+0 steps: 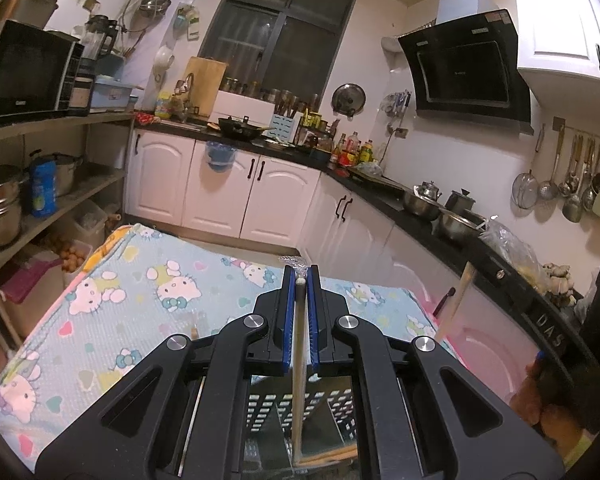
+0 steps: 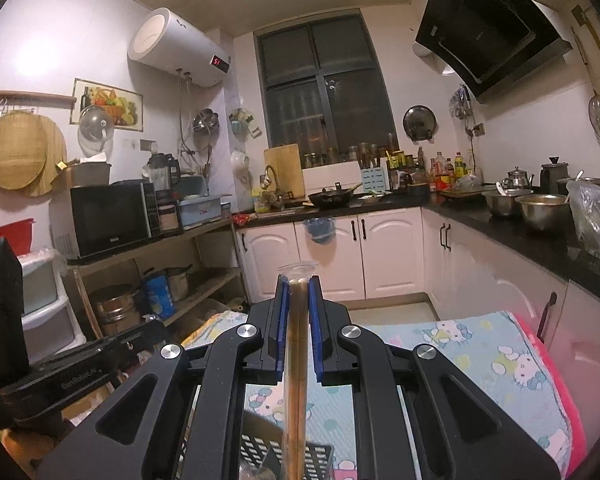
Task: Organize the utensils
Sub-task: 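Lower both held chopsticks into the caddy slots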
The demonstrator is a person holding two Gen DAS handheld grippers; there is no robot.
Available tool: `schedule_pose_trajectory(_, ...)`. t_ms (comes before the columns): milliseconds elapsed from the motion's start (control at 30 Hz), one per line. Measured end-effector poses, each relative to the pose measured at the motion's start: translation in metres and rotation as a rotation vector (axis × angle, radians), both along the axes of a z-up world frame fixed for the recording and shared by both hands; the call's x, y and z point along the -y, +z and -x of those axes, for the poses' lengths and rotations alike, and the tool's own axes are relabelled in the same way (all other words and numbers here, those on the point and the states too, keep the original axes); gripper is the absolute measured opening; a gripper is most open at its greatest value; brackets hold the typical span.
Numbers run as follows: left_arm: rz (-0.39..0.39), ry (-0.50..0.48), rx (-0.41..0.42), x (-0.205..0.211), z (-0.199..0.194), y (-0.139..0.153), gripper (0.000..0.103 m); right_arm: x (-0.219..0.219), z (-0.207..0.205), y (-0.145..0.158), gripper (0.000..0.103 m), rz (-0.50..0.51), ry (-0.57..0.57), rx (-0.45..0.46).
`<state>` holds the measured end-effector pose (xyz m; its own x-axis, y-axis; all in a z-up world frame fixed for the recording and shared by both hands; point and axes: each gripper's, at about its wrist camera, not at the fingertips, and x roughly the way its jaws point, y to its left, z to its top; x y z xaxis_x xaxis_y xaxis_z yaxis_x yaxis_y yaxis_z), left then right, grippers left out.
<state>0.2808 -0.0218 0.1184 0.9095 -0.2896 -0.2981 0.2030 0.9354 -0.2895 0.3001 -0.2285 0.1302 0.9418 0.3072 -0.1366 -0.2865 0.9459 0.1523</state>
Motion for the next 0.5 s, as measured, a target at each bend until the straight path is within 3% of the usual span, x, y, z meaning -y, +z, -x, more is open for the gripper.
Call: schedule_pose_trajectory(500, -0.025, -0.037, -0.016, 0.009, 0.005, -0.022, 0.002, 0.011, 0.017, -0.039, 0.01, -0.016, -0.02, -0.068)
